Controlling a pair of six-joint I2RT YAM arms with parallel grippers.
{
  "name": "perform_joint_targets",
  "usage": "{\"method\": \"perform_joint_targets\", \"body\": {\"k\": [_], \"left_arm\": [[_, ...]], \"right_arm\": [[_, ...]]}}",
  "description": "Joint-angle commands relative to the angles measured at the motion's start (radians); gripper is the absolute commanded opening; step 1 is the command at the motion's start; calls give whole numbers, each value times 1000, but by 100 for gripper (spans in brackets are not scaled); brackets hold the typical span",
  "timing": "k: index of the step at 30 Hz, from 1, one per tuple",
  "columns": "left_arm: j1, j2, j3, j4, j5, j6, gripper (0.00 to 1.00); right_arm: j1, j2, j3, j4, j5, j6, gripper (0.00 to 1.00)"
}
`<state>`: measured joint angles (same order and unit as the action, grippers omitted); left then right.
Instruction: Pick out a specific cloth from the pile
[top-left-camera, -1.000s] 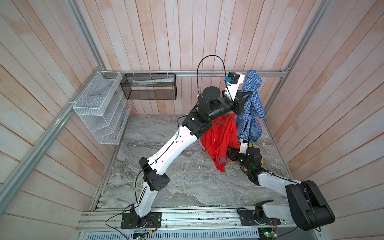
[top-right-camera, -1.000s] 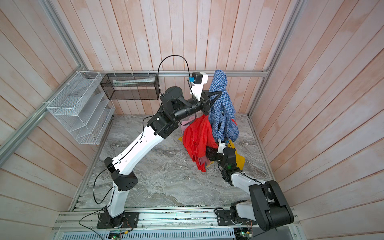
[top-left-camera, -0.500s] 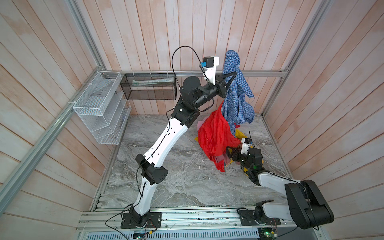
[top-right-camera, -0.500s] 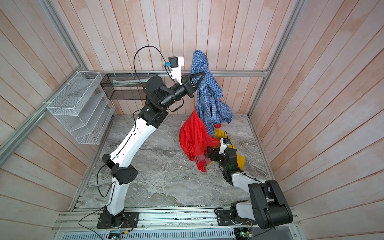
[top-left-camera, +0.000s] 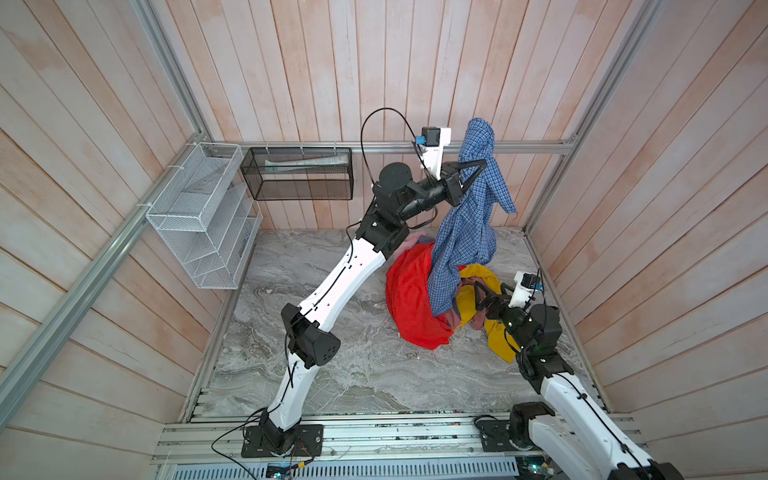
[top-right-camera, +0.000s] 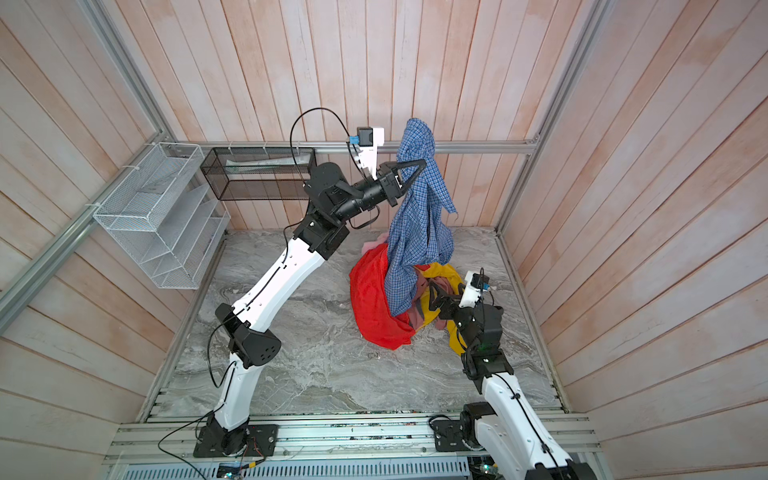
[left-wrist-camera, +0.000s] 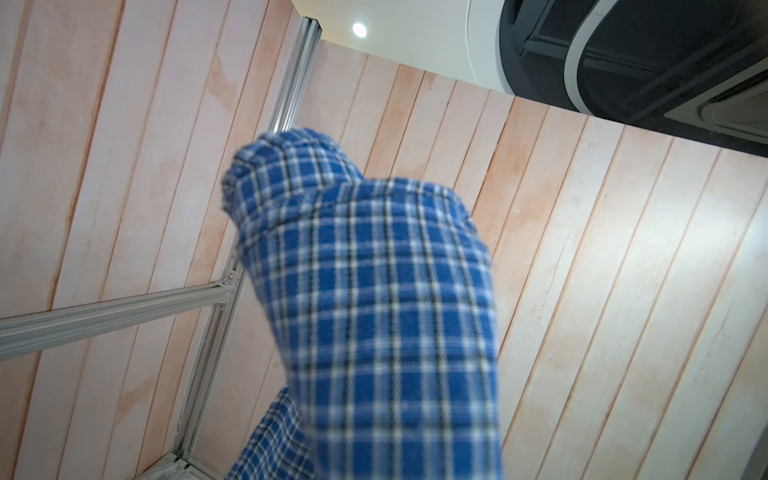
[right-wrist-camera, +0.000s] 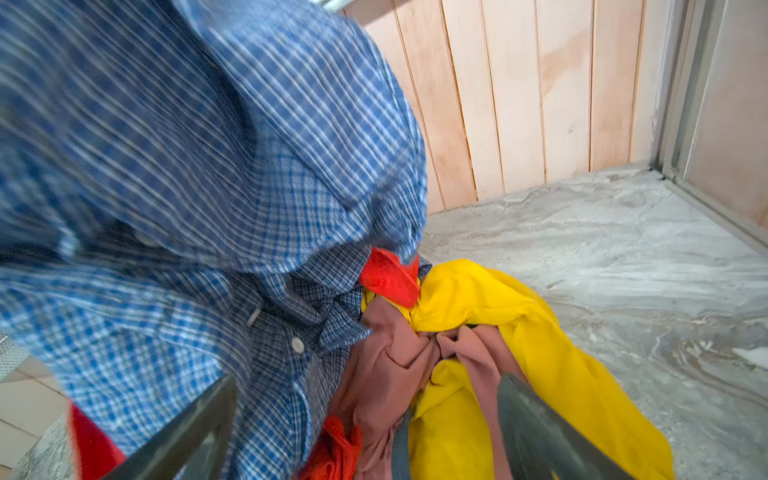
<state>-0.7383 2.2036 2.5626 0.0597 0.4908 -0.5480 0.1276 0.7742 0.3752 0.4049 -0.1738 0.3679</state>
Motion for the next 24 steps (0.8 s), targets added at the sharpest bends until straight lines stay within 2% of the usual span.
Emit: {"method": "perform_joint_targets", "body": {"k": [1,7,12,16,20,22,24], "left_arm": [[-21,53,-12,70,34,-40,0],[-57,153,-26,32,65,-61,0],[-74,182,-87,52,95,-114,0],[-105,179,-106,81,115,-115,0],[-113,158,-126,82,153,-136,0],[-115,116,-187,113,172,-144,0],[-116,63,-268,167,175,-154,0]], "right_arm": [[1,-17,50,-84,-80,-83,98],[19,1,53,-4,-120,-118,98],[18,14,43,55,-43,-123,98],[18,74,48,151,-94,-95,98],[13,119,50,205,8,-137,97],[-18,144,39,257,10,-141,92],[-72,173,40,303,-41,-121,74]]}}
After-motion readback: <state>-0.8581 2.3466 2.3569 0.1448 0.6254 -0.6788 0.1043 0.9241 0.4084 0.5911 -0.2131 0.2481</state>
